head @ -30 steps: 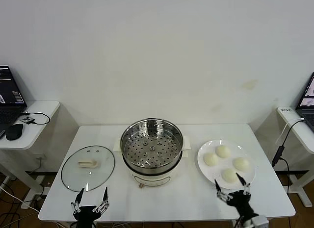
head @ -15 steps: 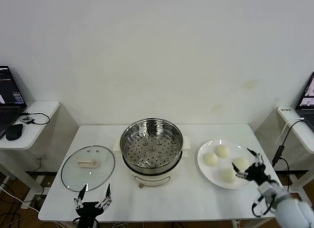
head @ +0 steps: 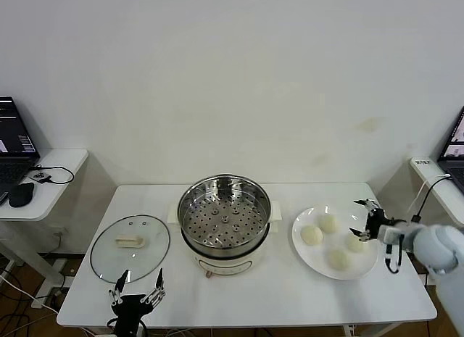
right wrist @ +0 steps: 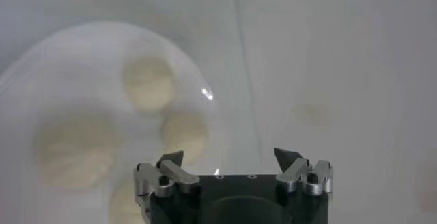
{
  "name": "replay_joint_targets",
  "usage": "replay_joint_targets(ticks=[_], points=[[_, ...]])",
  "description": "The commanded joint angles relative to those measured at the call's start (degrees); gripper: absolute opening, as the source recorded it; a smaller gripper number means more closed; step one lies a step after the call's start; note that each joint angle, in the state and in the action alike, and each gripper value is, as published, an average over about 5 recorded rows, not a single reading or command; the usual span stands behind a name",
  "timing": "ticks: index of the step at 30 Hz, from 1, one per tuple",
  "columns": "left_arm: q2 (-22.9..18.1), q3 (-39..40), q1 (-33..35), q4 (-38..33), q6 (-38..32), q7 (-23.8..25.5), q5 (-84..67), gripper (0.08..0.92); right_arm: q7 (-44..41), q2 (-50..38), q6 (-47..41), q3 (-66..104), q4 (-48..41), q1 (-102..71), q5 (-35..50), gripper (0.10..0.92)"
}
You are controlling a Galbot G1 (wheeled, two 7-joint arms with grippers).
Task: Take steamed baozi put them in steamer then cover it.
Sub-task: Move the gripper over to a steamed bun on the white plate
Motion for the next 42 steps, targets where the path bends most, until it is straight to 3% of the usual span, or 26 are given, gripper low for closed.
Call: replay_joint_targets(ticks=[1,19,36,42], points=[[-0.1,-0.6,-0.4,-0.3,1.0,0.0,-0.1,0.823,-12.6,-3.0,1.0,-24.5,-12.7,23.6,2.5,0.823],[-0.1,-1.9,-1.2,-0.6,1.5,0.5,-1.1,0.823,-9.9,10.8,2.1,-33.6,-26.5,31.1,-2.0,0.823],[0.1,-2.6,-0.8,-0.7,1.5,0.5,-1.2,0.823,-7.8,14.6,1.7,-33.7,-32.0,31.0,-4.7,0.822],[-0.1,-2.4,-0.9,-0.7,1.4,0.5,-1.2,0.823,-7.4,15.5,1.7,-33.6,-33.5,31.0,-4.8,0.778]])
